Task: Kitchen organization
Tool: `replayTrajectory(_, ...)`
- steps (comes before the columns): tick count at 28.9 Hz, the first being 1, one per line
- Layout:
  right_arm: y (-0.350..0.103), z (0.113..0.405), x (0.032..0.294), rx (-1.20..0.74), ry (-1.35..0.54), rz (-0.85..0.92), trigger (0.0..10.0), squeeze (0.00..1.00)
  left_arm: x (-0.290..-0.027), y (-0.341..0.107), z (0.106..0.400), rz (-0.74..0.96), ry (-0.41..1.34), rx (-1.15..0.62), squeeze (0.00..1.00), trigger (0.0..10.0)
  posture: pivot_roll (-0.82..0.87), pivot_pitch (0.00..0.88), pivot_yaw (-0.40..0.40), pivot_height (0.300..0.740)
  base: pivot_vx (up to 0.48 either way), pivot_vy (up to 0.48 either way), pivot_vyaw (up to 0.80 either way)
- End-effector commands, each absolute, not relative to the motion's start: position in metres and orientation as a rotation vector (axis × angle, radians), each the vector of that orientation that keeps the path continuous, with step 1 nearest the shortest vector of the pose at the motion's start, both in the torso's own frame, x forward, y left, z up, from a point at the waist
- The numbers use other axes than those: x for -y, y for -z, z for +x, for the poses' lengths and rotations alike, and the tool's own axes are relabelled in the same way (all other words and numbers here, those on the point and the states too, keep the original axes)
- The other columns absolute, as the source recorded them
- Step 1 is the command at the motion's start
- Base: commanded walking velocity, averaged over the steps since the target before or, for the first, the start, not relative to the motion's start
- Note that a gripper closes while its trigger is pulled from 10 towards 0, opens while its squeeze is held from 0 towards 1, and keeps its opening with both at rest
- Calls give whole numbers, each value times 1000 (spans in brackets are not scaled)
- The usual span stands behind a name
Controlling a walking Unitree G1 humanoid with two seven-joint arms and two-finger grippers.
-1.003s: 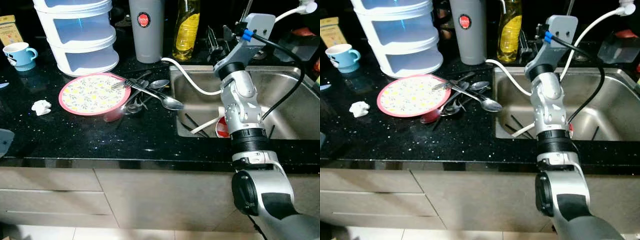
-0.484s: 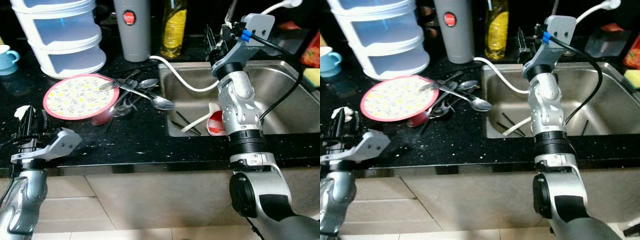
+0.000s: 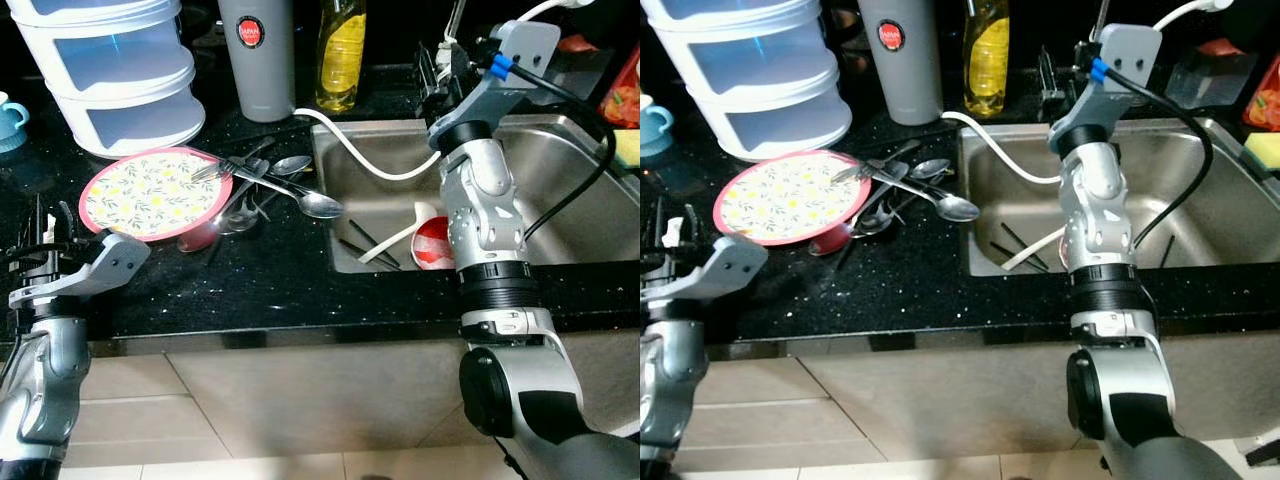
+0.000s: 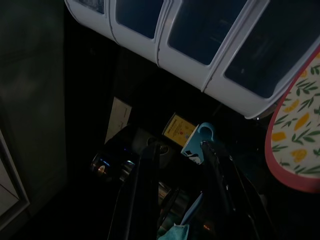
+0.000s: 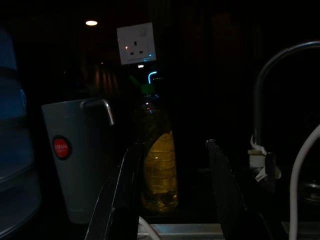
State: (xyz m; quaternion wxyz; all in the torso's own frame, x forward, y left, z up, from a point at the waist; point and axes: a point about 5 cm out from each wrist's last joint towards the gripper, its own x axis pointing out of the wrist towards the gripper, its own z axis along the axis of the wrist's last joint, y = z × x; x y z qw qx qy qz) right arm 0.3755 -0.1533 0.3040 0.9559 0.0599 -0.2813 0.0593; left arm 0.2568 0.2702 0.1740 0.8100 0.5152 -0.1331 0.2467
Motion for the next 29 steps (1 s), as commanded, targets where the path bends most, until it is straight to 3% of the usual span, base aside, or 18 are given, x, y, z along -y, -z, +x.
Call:
replayTrajectory(1, -306, 373, 151, 576, -140, 106, 10000, 0, -262, -180, 260, 1053, -539, 316, 0, 10000, -22, 11, -1, 740, 0, 0, 0)
replayTrajectory(8, -304, 375, 149, 565, -128, 65, 10000, 0, -248, -237, 277, 796, -537, 484, 0, 10000, -43, 0, 22, 740, 0, 0, 0)
replayTrajectory(12, -297, 372, 158, 549, -89, 52, 10000, 0, -242, -248, 290, 610, -456, 423, 0, 10000, -48, 0, 46, 740, 0, 0, 0)
replayTrajectory(13, -296, 372, 162, 544, -73, 51, 10000, 0, -241, -245, 294, 502, -437, 356, 0, 10000, -50, 0, 49, 740, 0, 0, 0)
replayTrajectory(14, -292, 370, 169, 537, -45, 52, 10000, 0, -234, -238, 299, 206, -396, 235, 0, 10000, -54, 0, 54, 740, 0, 0, 0)
replayTrajectory(15, -291, 369, 172, 534, -35, 50, 10000, 0, -227, -236, 301, 136, -349, 196, 0, 10000, -56, 0, 54, 740, 0, 0, 0)
replayTrajectory(16, -291, 369, 172, 534, -35, 50, 10000, 0, -227, -236, 301, 136, -349, 196, 0, 10000, -56, 0, 54, 740, 0, 0, 0)
replayTrajectory(20, -292, 368, 180, 534, -10, 33, 10000, 0, -195, -240, 293, 330, 85, 153, 0, 10000, -69, 0, 65, 740, 0, 0, 0)
replayTrajectory(22, -296, 367, 180, 547, -8, 27, 10000, 0, -210, -249, 293, 413, 155, 151, 0, 10000, -61, 0, 77, 740, 0, 0, 0)
replayTrajectory(25, -295, 366, 182, 553, 11, 34, 10000, 0, -244, -262, 301, 725, 229, 95, 0, 10000, -44, 0, 92, 740, 0, 0, 0)
replayTrajectory(29, -293, 365, 182, 549, 16, 38, 10000, 0, -258, -264, 307, 789, 233, 16, 0, 10000, -48, 0, 101, 740, 0, 0, 0)
